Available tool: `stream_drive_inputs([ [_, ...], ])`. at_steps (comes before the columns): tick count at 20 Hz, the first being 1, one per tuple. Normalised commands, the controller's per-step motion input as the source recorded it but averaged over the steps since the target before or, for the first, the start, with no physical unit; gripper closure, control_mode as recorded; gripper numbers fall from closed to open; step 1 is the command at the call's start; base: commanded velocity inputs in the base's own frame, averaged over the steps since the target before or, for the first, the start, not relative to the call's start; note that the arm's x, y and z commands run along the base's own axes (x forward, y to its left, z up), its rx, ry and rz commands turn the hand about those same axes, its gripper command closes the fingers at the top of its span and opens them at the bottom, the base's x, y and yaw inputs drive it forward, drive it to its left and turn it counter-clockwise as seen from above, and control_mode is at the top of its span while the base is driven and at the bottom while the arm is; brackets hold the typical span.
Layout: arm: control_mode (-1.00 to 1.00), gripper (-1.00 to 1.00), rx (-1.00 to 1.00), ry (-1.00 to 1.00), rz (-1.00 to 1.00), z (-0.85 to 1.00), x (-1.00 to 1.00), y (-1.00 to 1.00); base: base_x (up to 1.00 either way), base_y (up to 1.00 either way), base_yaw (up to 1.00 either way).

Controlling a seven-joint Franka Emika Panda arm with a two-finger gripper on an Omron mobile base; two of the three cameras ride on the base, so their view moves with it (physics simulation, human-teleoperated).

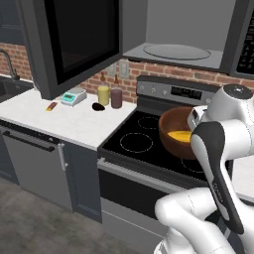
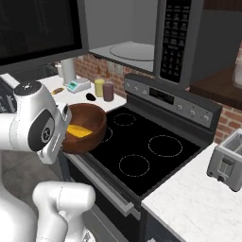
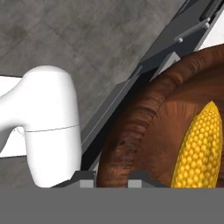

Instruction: Pick the corn from the sink and place it in the bowl. Then pick the bowl and place it in the microwave. Then close the microwave door and press the start button.

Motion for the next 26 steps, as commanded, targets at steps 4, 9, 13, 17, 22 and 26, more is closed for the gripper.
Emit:
stream_drive_inputs([
  [4, 1.0, 1.0, 0.0, 0.0, 0.0, 0.0, 0.0, 0.0, -0.28, 0.0, 0.0],
  [9, -1.0, 1.0, -0.02, -0.03, 0.0, 0.41, -0.25, 0.18, 0.0, 0.0, 0.0],
  [13, -1.0, 1.0, 0.0, -0.05, -0.01, 0.55, -0.05, 0.07, 0.0, 0.0, 0.0],
  [17, -1.0, 1.0, 0.02, -0.1, 0.0, 0.58, 0.0, -0.05, 0.0, 0.0, 0.0],
  [22, -1.0, 1.0, 0.03, -0.03, 0.0, 0.47, 0.05, -0.11, 0.0, 0.0, 0.0],
  [26, -1.0, 1.0, 0.0, -0.21, -0.01, 0.49, 0.0, 0.0, 0.0, 0.0, 0.0],
])
